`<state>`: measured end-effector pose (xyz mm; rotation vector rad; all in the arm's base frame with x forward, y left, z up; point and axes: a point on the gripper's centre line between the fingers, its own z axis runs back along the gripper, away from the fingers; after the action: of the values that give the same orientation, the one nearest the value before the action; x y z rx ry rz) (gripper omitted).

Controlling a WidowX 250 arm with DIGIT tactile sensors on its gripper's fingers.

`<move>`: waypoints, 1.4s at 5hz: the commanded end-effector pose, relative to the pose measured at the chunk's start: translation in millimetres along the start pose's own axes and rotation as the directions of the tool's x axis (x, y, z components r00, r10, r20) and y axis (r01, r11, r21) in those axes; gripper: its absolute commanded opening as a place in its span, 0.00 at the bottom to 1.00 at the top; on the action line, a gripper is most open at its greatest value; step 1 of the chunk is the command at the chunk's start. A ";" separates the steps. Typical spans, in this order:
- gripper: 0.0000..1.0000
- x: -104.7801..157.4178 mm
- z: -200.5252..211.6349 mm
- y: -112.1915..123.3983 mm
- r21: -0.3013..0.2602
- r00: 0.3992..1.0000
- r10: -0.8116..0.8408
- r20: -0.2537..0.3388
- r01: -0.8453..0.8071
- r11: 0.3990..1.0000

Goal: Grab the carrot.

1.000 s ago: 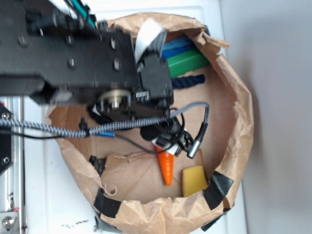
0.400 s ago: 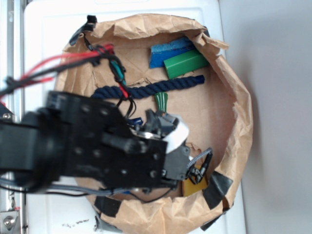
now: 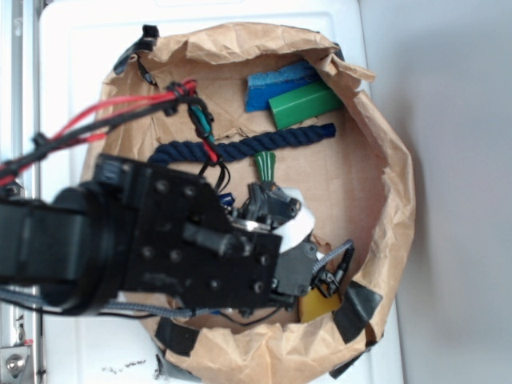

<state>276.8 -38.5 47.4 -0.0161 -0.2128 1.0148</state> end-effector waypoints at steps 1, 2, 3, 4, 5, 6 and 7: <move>1.00 4.1 7.7 -6.5 -0.026 0.999 -0.043 0.019 0.043 0.999; 1.00 4.1 7.7 -6.5 -0.026 0.999 -0.043 0.019 0.043 0.999; 1.00 21.3 -0.2 -8.9 -0.058 0.997 -0.032 -0.068 0.028 0.998; 1.00 27.7 -11.4 -15.1 -0.092 0.997 -0.027 -0.070 0.021 0.996; 1.00 28.5 -27.4 -27.8 -0.083 1.000 -0.008 -0.024 0.006 0.997; 1.00 29.4 -30.6 -31.0 -0.089 1.000 -0.010 -0.021 0.008 0.996; 0.00 30.2 -24.7 -27.6 -0.111 1.000 -0.012 -0.022 0.009 0.994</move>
<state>313.3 -27.8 22.8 -0.0895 -0.2097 0.9838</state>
